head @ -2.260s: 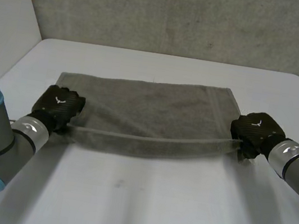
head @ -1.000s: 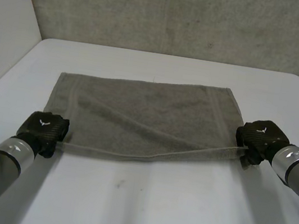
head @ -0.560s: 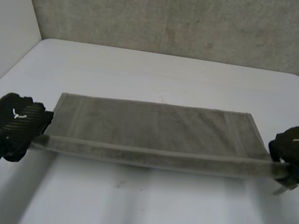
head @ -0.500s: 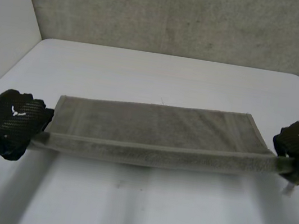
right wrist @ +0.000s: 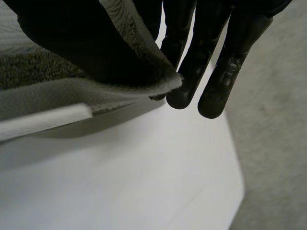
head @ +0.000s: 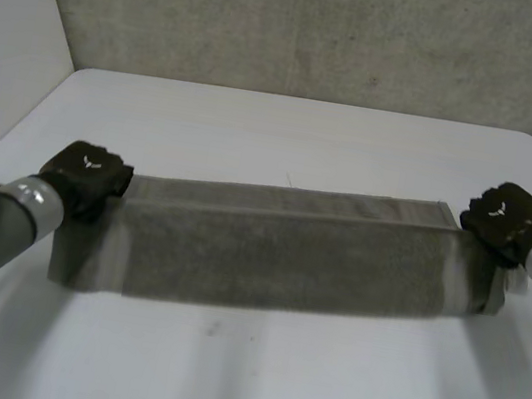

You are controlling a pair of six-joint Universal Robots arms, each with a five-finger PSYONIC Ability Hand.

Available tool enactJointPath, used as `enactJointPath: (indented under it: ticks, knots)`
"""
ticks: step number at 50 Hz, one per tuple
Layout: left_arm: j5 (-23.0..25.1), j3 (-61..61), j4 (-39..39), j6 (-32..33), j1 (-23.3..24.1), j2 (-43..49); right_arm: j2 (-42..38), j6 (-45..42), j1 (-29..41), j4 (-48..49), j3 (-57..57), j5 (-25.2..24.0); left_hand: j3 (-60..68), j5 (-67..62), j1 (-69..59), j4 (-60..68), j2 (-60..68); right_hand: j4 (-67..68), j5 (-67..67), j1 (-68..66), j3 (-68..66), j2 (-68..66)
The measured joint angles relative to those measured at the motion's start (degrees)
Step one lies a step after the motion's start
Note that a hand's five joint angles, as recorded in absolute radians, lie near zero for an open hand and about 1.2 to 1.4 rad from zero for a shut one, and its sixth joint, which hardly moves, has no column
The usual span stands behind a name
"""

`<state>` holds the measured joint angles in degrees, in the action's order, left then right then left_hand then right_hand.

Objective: Fold the towel.

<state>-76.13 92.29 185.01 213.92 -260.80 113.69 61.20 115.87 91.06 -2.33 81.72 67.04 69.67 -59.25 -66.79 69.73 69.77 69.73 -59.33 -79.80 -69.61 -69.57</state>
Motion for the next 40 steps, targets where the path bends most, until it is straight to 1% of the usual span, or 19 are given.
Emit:
enactJointPath:
  ticks: [1, 4, 6, 7, 10, 17, 23, 32, 35, 40]
  knots:
    - [0.00, 0.00, 0.00, 0.00, 0.00, 0.00, 0.00, 0.00, 0.00, 0.00, 0.00, 0.00, 0.00, 0.00, 0.00, 0.00, 0.00, 0.00, 0.00, 0.00, 0.00, 0.00]
    - [-2.00, -8.64, 1.12, -1.08, 0.65, 7.15, -4.25, 0.18, 1.52, 7.93, -2.15, -0.22, 0.00, 0.00, 0.00, 0.00, 0.00, 0.00, 0.00, 0.01, 0.00, 0.00]
    - [-2.43, -10.41, 1.26, -1.27, 0.76, 8.53, -5.03, 0.22, 1.72, 9.20, -2.59, -0.27, 0.00, 0.00, 0.00, 0.00, 0.00, 0.00, 0.00, 0.00, 0.00, 0.00]
    - [-3.06, -13.22, 1.44, -1.51, 0.95, 10.71, -6.59, 0.34, 2.04, 11.36, -3.62, -0.33, 0.00, 0.00, 0.00, 0.00, 0.00, 0.00, 0.00, 0.00, 0.00, 0.00]
    - [-3.89, -17.80, 1.59, -1.80, 1.28, 14.22, -9.24, 0.66, 2.43, 13.84, -5.97, -0.43, 0.00, 0.00, 0.00, 0.00, 0.00, 0.00, 0.00, 0.00, 0.00, 0.00]
    - [-4.24, -24.17, 1.55, -1.85, 1.92, 19.44, -14.59, 1.75, 2.70, 14.79, -12.45, -0.18, 0.00, 0.00, 0.00, 0.00, 0.00, 0.00, 0.00, 0.00, 0.00, 0.00]
    - [-4.11, -26.74, 1.50, -1.76, 2.55, 22.28, -18.48, 4.81, 2.71, 14.16, -17.62, 0.24, 0.00, -0.07, 0.00, 0.00, 0.00, 0.00, 0.00, 0.00, 0.00, 0.00]
    - [-4.05, -28.97, 1.65, -1.75, 2.69, 24.34, -20.74, 7.98, 2.76, 13.99, -21.15, 0.11, 0.00, -0.12, 0.00, 0.00, 0.00, 0.00, 0.00, 0.00, 0.00, 0.00]
    - [-4.10, -31.48, 1.90, -1.75, 2.69, 25.38, -21.58, 8.35, 3.03, 14.02, -23.37, 0.24, 0.00, -0.12, 0.00, 0.00, 0.00, 0.00, 0.00, -0.01, 0.00, 0.00]
    - [-5.41, -38.08, 3.64, -2.21, 2.83, 26.53, -22.67, 9.21, 4.08, 14.39, -30.46, 1.03, 0.00, -0.12, 0.00, 0.00, 0.00, 0.00, 0.00, -0.01, 0.00, 0.00]
